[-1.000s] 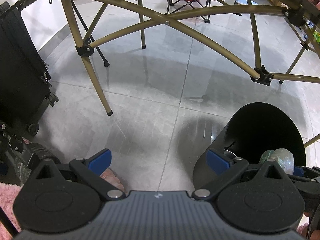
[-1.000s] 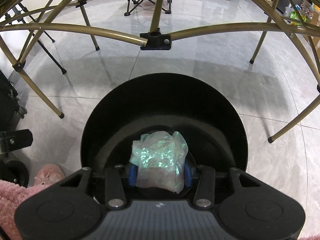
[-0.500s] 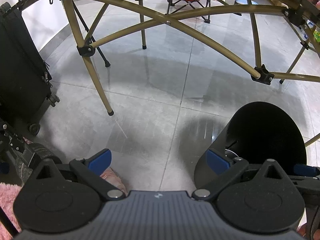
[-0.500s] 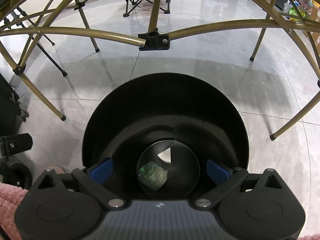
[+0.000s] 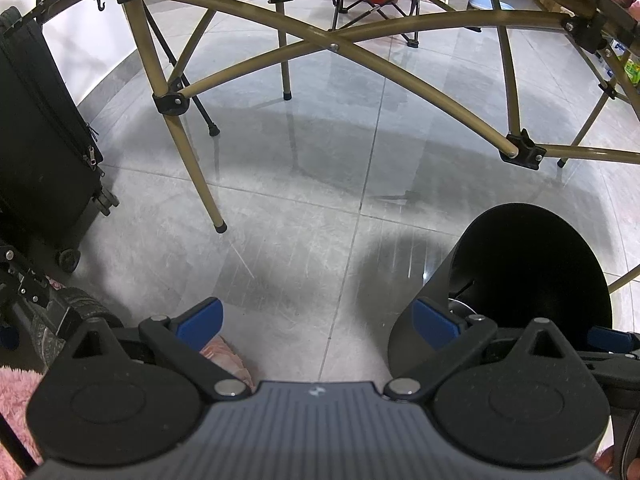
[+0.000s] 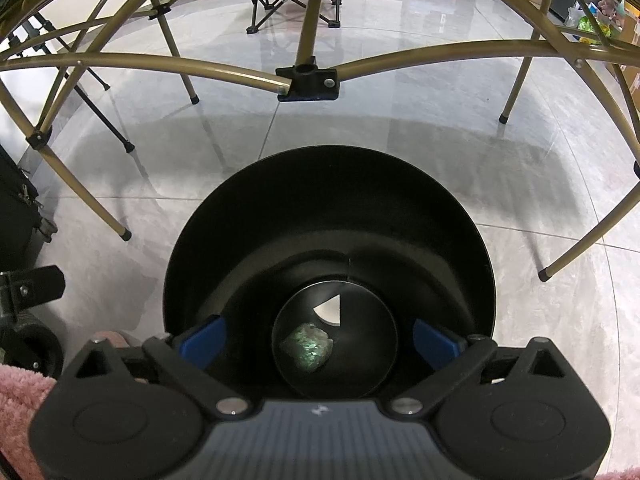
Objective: Collect trash
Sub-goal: 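Raise both tools back toward the pink sponge and plush toys on the table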
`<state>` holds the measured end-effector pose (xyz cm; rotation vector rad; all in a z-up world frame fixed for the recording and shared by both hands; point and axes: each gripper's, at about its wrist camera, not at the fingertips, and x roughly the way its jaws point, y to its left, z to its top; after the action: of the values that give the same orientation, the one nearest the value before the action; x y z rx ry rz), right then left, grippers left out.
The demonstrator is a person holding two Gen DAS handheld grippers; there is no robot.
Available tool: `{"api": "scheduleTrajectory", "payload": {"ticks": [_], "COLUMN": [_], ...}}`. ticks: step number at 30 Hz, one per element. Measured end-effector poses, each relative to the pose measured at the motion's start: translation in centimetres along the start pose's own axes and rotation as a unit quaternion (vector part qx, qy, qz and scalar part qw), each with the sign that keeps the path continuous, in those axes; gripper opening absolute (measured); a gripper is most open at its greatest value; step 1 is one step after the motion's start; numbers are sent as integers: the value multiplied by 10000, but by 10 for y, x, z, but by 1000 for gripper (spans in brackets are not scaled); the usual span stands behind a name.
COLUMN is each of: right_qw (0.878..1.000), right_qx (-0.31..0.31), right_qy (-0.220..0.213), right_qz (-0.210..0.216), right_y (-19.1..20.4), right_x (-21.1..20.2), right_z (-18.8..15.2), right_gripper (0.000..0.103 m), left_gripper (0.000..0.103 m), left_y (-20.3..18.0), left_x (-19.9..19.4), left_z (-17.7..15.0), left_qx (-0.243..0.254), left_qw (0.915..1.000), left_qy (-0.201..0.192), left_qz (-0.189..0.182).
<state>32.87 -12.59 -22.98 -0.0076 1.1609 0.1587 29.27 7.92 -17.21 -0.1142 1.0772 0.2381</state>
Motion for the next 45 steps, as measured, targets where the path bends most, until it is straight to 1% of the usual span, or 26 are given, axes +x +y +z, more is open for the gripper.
{"api": "scheduleTrajectory", "payload": {"ticks": [4, 7, 12, 17, 23, 31, 38, 41, 45], "right_qw": [10000, 9998, 9984, 9951, 9890, 9746, 9518, 9438, 9365], "right_qx": [0, 1, -1, 47, 150, 254, 249, 254, 242], "right_qy": [-54, -198, -550, -981, -1468, -2225, -3057, -3294, -3496], "right_qz": [18, 43, 121, 86, 76, 64, -55, -99, -113], "right_y": [-1, -2, -7, -15, -29, -46, -61, -67, -69], "right_x": [-4, -13, -36, -62, -92, -136, -172, -183, -189], "right_z": [1, 3, 7, 13, 20, 33, 54, 66, 84], "right_gripper": [101, 101, 101, 103, 103, 103, 103, 103, 103], "left_gripper": [103, 103, 103, 103, 103, 103, 103, 103, 103], "left_y": [0, -1, -7, -13, -25, -37, -48, -51, -54], "left_x": [-4, -11, -33, -61, -88, -117, -135, -138, -141], "left_z": [3, 6, 11, 15, 23, 42, 65, 79, 97], "left_qx": [-11, -37, 18, 76, 155, 184, 168, 141, 79], "left_qw": [10000, 9998, 9978, 9931, 9871, 9772, 9677, 9647, 9601], "left_qy": [-69, -203, -659, -1165, -1573, -2093, -2491, -2603, -2772], "left_qz": [-21, -36, -28, -114, -241, -300, -357, -376, -348]}}
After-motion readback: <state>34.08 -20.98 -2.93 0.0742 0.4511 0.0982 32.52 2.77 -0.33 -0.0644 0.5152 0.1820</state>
